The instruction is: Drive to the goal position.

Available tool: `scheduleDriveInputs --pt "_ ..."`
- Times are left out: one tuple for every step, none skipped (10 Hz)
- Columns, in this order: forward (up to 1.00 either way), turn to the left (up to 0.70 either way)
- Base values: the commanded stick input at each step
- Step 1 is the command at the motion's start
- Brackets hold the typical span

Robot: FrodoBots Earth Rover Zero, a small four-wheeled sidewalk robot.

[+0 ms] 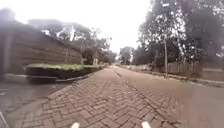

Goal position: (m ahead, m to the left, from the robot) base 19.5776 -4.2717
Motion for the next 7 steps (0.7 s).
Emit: scheduleDriveInputs --pt "0.5 0.05" --pt "0.5 0.05" --pt "0.5 0.03" --pt "0.5 0.01" --pt "0.5 0.0" --pt "0.5 0.0" --pt "0.5 0.0"
